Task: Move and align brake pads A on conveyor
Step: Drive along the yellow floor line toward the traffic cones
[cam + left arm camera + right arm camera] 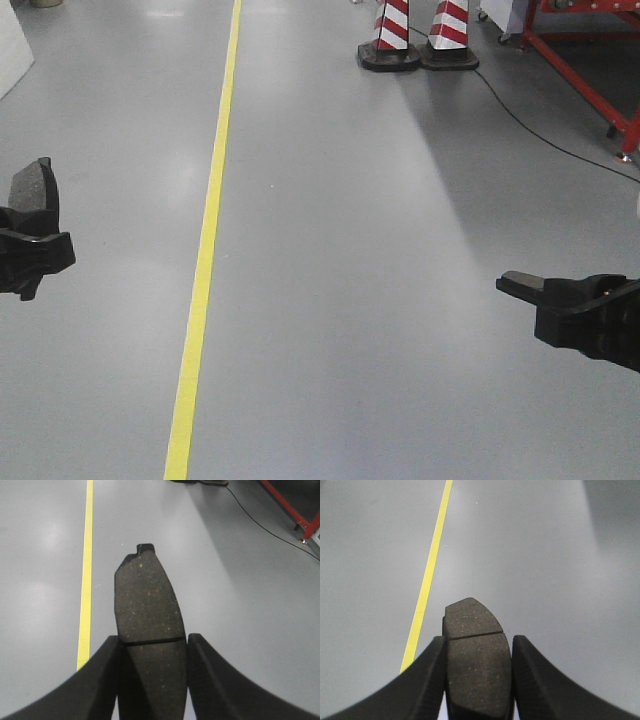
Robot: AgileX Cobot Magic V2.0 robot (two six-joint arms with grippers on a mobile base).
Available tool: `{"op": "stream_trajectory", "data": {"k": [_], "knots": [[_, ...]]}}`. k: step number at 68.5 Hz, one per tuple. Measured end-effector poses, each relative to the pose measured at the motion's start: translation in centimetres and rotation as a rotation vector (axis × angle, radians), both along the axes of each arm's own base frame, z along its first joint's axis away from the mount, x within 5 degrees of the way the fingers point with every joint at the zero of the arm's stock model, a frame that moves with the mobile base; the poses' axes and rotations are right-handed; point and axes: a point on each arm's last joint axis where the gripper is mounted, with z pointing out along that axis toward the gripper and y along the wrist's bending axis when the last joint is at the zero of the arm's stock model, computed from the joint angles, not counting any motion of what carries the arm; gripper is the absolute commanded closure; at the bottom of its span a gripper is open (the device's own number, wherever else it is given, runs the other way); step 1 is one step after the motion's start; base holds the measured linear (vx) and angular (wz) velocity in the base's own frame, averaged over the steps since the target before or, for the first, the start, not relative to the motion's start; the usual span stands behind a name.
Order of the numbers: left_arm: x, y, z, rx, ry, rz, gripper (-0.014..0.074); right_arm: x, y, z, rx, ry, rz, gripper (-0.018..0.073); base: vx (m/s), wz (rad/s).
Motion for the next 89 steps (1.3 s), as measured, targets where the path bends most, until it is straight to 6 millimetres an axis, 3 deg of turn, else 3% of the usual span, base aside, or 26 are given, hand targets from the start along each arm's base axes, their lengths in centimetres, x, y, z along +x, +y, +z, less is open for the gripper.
{"op": "stream_trajectory", "data": {"k": [89], "knots": [[0.00,0.00,0.00,0.000,0.000,0.000,0.0468,0.00,0.00,0.00,0.000,0.000,0.000,0.0482,0.51,0.05]]}}
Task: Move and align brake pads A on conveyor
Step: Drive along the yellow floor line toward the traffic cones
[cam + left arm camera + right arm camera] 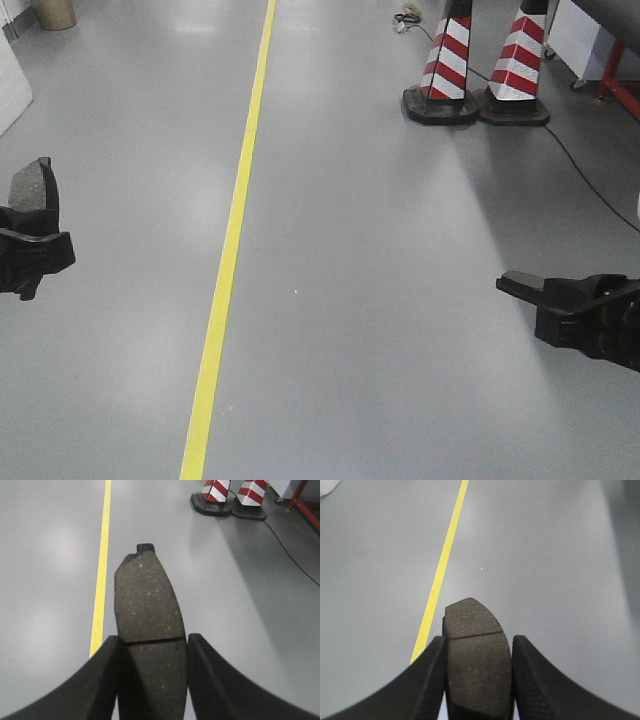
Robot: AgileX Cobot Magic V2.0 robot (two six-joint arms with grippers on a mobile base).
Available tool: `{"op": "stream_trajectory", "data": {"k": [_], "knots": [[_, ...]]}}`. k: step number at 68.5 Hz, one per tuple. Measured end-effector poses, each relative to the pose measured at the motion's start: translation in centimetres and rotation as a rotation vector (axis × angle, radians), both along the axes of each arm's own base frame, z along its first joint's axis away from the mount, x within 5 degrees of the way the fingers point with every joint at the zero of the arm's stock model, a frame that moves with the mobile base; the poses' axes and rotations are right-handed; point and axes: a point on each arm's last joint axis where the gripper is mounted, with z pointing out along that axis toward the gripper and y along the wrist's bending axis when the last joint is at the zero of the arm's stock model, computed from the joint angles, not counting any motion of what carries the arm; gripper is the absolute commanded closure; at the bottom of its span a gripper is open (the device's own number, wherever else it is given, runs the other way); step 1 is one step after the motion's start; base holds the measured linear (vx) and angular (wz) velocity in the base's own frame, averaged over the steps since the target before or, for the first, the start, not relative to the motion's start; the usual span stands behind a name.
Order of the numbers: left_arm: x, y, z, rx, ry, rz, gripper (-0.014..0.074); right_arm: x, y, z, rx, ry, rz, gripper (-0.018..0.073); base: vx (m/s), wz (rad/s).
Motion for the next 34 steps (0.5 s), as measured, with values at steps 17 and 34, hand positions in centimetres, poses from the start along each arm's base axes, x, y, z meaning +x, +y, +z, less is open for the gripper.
{"op": "stream_trajectory", "data": {"k": [17,34], "knots": [[0.00,0.00,0.00,0.000,0.000,0.000,0.0468,0.00,0.00,0.00,0.000,0.000,0.000,0.0482,0.54,0.03],[0.00,0.00,0.00,0.000,0.000,0.000,0.0468,0.00,0.00,0.00,0.000,0.000,0.000,0.0482,0.55,0.03]]}}
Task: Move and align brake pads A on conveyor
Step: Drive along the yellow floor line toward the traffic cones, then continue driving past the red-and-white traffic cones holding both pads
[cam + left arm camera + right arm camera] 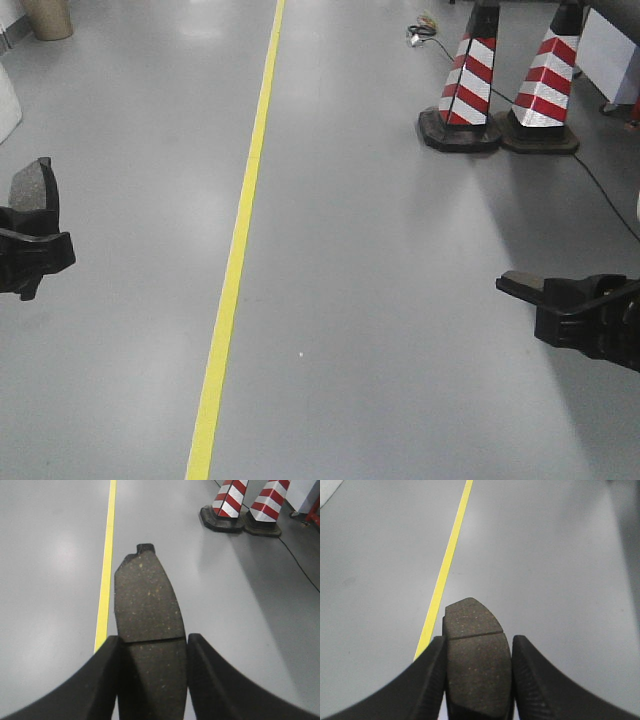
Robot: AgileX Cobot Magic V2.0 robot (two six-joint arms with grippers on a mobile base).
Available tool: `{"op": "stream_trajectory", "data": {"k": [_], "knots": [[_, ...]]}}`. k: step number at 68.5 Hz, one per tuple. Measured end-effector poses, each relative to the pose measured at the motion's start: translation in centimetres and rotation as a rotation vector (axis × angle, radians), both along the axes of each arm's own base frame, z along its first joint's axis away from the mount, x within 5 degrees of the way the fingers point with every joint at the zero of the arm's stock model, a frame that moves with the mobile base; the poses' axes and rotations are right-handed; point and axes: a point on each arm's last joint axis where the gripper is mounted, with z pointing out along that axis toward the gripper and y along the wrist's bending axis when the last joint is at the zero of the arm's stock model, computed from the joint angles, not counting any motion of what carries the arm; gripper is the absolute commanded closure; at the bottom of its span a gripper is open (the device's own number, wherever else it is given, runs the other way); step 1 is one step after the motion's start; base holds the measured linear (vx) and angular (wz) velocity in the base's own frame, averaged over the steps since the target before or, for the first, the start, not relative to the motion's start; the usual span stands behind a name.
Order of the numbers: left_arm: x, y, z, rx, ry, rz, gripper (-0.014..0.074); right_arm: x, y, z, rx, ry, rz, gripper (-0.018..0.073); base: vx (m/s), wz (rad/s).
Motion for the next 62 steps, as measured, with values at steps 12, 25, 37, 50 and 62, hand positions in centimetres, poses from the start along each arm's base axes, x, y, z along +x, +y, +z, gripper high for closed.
{"op": "stream_trajectory", "data": {"k": [12,25,37,50,62], "knots": [[0.00,0.00,0.00,0.000,0.000,0.000,0.0468,0.00,0.00,0.00,0.000,0.000,0.000,0.0482,0.55,0.01],[0.00,0.00,0.00,0.000,0.000,0.000,0.0468,0.00,0.00,0.00,0.000,0.000,0.000,0.0482,0.55,-0.02],[0.00,0.00,0.00,0.000,0.000,0.000,0.0468,0.00,0.00,0.00,0.000,0.000,0.000,0.0482,0.55,-0.03],[0.00,0.00,0.00,0.000,0.000,0.000,0.0468,0.00,0.00,0.00,0.000,0.000,0.000,0.0482,0.56,-0.02],[0.00,0.00,0.00,0.000,0.000,0.000,0.0468,0.00,0.00,0.00,0.000,0.000,0.000,0.0482,0.56,0.00]]}}
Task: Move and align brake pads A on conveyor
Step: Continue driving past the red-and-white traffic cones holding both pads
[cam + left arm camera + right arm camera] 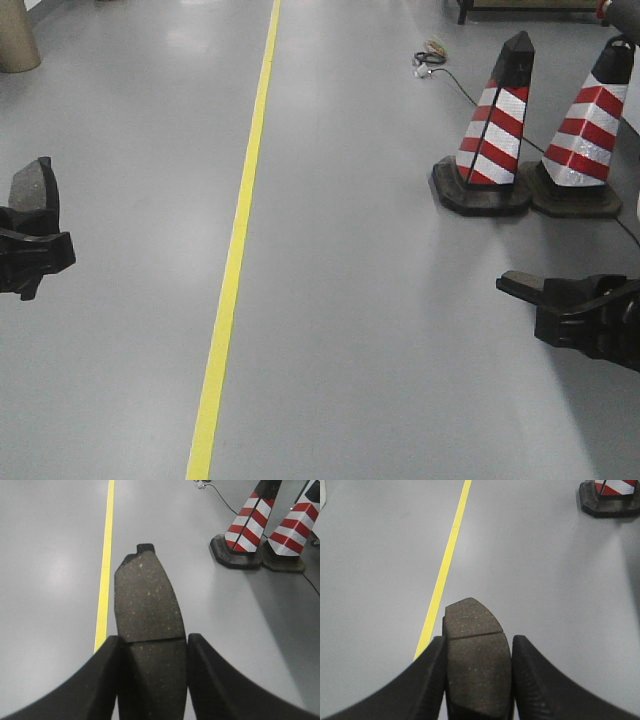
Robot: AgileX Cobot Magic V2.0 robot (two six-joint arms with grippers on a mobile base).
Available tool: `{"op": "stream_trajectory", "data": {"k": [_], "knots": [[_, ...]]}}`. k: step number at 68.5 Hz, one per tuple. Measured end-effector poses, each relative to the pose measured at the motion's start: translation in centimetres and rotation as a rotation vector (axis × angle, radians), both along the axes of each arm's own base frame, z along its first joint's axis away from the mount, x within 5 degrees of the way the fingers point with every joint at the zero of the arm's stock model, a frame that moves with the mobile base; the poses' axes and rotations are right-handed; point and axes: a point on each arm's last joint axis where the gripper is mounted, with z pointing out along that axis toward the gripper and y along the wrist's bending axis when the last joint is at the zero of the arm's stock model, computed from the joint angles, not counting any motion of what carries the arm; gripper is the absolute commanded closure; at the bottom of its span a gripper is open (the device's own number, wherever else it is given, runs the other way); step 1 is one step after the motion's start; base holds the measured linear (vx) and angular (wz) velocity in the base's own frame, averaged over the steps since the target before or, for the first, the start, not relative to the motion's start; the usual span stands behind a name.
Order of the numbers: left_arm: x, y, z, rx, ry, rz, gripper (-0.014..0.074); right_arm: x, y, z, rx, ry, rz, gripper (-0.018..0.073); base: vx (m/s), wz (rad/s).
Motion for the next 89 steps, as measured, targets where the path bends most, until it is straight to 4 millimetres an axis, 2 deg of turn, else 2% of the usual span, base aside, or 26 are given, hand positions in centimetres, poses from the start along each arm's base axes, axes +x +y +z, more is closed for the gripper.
{"op": "stream_trajectory", "data": {"k": [89], "knots": [[0.00,0.00,0.00,0.000,0.000,0.000,0.0468,-0.01,-0.02,-0.03,-0.002,0.003,-0.002,0.0482,0.51,-0.04]]}}
